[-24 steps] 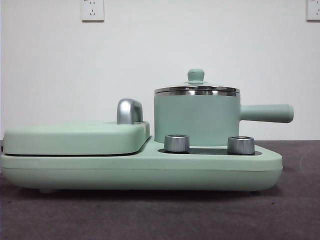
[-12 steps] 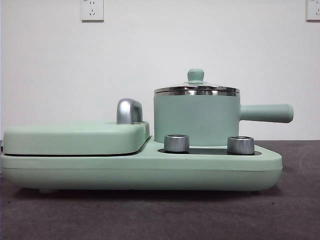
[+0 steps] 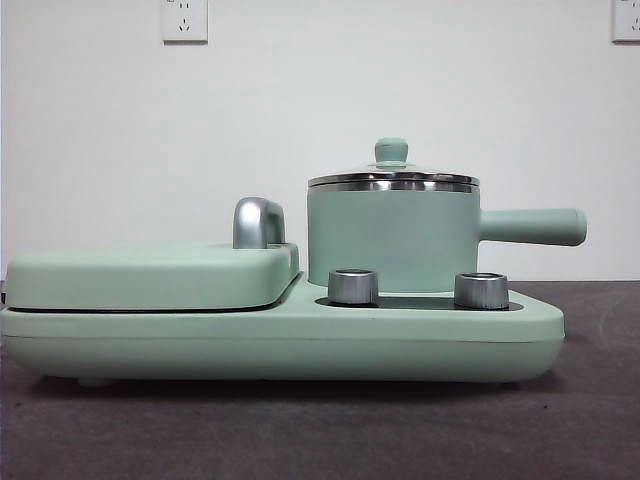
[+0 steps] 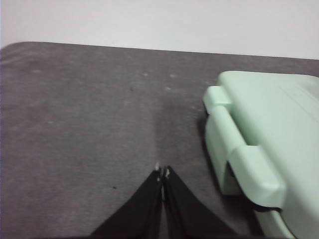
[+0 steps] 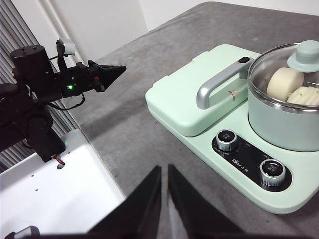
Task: Put the buns in a small steamer
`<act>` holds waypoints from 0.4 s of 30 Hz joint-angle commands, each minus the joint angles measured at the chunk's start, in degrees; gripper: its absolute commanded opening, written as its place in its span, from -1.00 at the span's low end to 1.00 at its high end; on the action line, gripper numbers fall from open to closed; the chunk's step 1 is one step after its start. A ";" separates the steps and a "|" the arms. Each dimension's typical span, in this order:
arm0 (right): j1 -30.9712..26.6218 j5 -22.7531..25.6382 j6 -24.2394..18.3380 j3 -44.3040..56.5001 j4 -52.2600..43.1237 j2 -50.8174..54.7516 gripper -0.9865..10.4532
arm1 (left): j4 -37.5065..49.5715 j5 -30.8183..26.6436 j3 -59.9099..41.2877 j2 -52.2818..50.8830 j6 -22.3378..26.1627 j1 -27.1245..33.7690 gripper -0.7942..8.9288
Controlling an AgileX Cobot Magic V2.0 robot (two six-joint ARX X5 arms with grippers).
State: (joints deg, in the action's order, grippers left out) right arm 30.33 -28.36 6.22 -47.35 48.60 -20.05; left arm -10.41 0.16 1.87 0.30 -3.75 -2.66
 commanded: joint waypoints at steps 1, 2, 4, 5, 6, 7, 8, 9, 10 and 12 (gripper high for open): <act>0.31 -0.11 -0.44 -0.63 -0.59 -0.02 -0.79 | -0.55 -0.66 -1.16 -0.11 2.38 0.13 -0.82; 0.31 -0.13 -0.44 -0.63 -0.61 -0.02 -0.79 | -0.55 -0.66 -1.16 -0.11 2.62 0.13 -0.82; 0.31 -0.13 -0.44 -0.63 -0.59 -0.02 -0.79 | -0.46 -0.66 -1.14 -0.11 2.64 0.13 -0.82; 0.31 -0.13 -0.44 -0.63 -0.61 -0.02 -0.79 | -0.44 -0.63 -1.16 -0.11 2.67 0.13 -0.82; 0.31 -0.13 -0.44 -0.63 -0.59 -0.02 -0.79 | -0.42 -0.63 -1.14 -0.11 2.67 0.13 -0.82; 0.31 -0.13 -0.44 -0.63 -0.59 -0.02 -0.79 | -0.42 -0.63 -1.14 -0.11 2.67 0.13 -0.82; 0.31 -0.13 -0.44 -0.63 -0.59 -0.02 -0.79 | -0.42 -0.63 -1.14 -0.11 2.67 0.13 -0.82; 0.31 -0.11 -0.44 -0.63 -0.59 -0.02 -0.79 | -0.42 -0.63 -1.14 -0.11 2.67 0.13 -0.82; 0.31 -0.13 -0.44 -0.63 -0.59 -0.02 -0.79 | -0.42 -0.63 -1.14 -0.11 2.67 0.13 -0.82; 0.31 -0.13 -0.44 -0.63 -0.59 -0.02 -0.79 | -0.42 -0.63 -1.14 -0.11 2.67 0.13 -0.82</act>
State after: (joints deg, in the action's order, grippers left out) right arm 30.33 -28.36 6.22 -47.35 48.60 -20.05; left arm -10.44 -0.16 1.87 0.30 -2.07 -2.63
